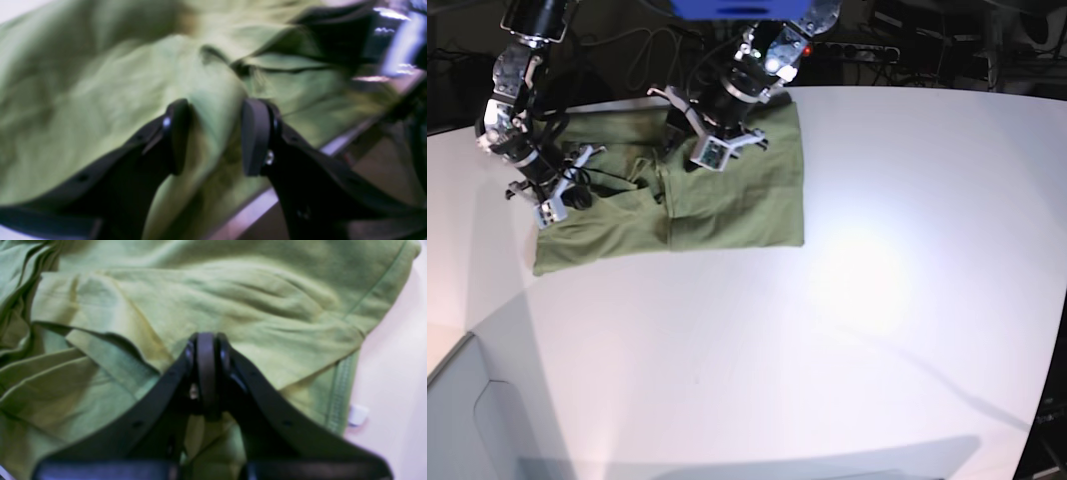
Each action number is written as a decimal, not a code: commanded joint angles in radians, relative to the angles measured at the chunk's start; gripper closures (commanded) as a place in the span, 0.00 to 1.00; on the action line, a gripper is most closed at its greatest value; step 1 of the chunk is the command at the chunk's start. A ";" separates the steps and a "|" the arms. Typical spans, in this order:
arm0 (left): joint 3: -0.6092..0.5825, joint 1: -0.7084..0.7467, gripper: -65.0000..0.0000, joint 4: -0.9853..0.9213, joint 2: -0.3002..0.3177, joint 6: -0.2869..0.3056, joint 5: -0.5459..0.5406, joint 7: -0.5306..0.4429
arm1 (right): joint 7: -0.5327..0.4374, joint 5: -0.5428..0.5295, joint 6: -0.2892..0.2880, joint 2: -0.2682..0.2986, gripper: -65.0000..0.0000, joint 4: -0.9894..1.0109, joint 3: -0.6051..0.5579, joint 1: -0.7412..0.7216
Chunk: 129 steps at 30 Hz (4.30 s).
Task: Fold the T-shirt properly
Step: 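Lay the folded end down and open the left gripper, then raise the left gripper and move it back beside the folded shirt, then pinch the shirt's other end with the right gripper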
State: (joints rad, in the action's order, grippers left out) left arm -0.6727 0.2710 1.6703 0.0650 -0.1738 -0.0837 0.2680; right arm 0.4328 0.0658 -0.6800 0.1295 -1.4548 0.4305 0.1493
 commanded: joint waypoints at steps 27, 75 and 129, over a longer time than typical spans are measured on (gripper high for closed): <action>0.023 -0.040 0.62 0.035 0.055 0.016 -0.087 -0.023 | 0.018 0.001 -0.018 0.005 1.00 -0.192 0.006 0.000; 0.474 0.070 0.62 0.139 0.197 0.013 -0.279 -0.025 | 0.131 0.001 -0.018 -0.037 0.29 -0.022 0.213 -0.029; 0.534 0.098 0.62 0.067 0.181 0.013 -0.278 -0.032 | 0.136 0.091 -0.018 -0.072 0.23 -0.062 0.222 -0.089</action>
State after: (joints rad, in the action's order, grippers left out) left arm -0.1410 0.3687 1.7206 0.2436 -0.1677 -0.3603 0.2581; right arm 0.5858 0.1699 -0.6811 0.0486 -1.4952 0.6498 0.0677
